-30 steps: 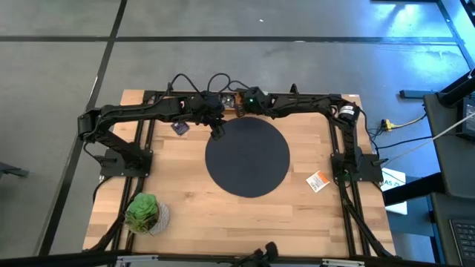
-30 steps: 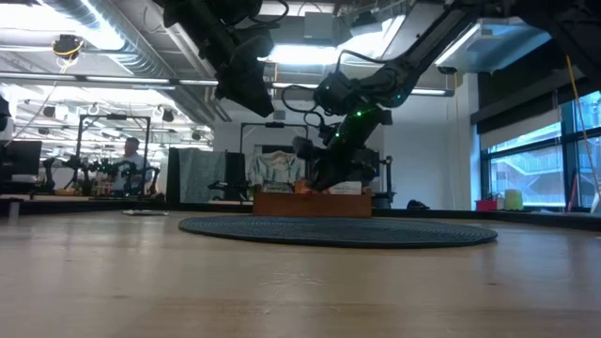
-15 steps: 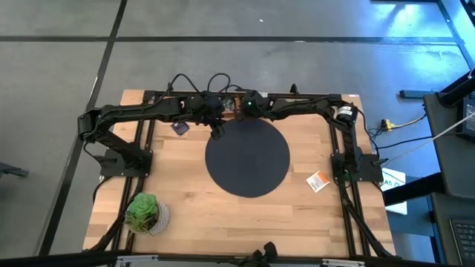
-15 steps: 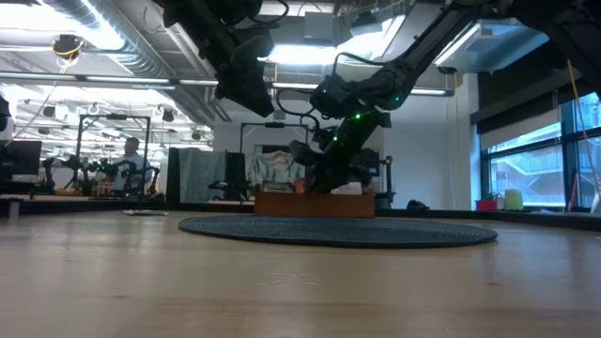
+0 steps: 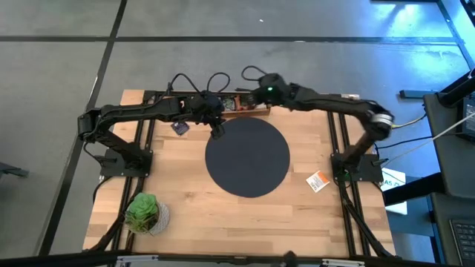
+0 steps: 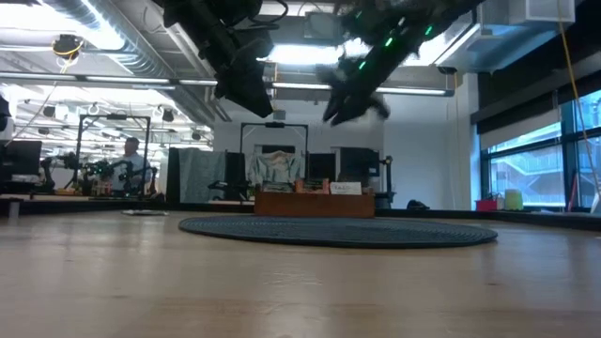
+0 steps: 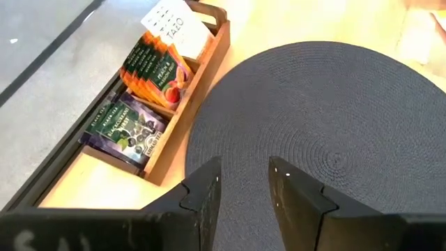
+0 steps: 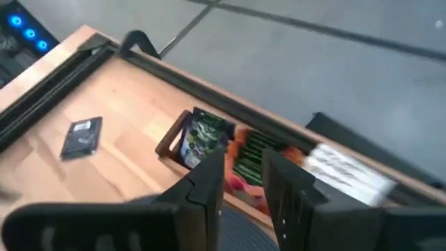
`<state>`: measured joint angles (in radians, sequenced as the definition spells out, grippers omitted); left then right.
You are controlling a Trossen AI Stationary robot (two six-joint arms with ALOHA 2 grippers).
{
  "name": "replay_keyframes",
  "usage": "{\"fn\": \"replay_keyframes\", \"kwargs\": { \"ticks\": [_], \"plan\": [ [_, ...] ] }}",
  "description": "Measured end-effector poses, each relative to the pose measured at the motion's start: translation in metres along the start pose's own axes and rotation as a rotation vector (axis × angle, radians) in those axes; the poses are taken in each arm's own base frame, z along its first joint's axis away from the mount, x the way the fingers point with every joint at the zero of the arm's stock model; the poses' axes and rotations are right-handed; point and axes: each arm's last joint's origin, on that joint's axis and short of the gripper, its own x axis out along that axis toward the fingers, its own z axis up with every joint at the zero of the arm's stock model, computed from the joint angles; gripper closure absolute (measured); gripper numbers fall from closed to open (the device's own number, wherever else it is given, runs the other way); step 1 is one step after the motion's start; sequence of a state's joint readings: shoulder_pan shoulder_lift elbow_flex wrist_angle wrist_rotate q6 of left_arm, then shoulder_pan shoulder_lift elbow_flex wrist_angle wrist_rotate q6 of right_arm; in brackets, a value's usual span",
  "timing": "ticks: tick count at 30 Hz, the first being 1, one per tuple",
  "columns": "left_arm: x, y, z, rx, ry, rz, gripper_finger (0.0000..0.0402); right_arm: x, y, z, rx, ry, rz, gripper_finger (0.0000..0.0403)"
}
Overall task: Pick & Place Tea
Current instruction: Put the purple tea bag into the left section of the wooden organizer
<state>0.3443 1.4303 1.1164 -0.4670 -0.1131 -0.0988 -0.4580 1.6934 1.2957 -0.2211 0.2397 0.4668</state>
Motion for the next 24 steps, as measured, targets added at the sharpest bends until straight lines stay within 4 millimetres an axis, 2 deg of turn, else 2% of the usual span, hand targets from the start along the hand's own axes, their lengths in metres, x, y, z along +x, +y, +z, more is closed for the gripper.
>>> {"fn": "replay_keyframes", "kwargs": {
  "ticks": [3,6,10,14,17,21,24],
  "plan": [
    [0.000,0.000,-0.002,-0.008,0.023,0.002,0.0285,-0.041,-0.003,0.012,-0.071,-0.007,-0.021,0.0303],
    [-0.001,0.001,-0.011,-0.035,0.117,0.016,0.0286,-0.080,-0.010,0.016,-0.169,0.015,-0.074,0.0303],
    [-0.007,0.012,-0.032,-0.121,0.324,0.122,0.0287,-0.104,-0.013,0.012,-0.166,0.059,-0.084,0.0303],
    [-0.007,0.022,-0.061,-0.247,0.402,0.130,0.0286,-0.104,-0.008,0.010,-0.109,0.051,-0.068,0.0303],
    [-0.003,0.031,-0.090,-0.362,0.349,0.139,0.0288,-0.098,-0.003,0.004,-0.129,0.082,-0.068,0.0303],
    [-0.003,0.048,-0.120,-0.505,0.233,0.290,0.0289,-0.081,0.005,-0.003,-0.148,0.108,-0.066,0.0303],
    [-0.001,0.055,-0.135,-0.520,0.231,0.346,0.0290,-0.065,0.010,-0.008,-0.154,0.112,-0.062,0.0303]
  ]
}}
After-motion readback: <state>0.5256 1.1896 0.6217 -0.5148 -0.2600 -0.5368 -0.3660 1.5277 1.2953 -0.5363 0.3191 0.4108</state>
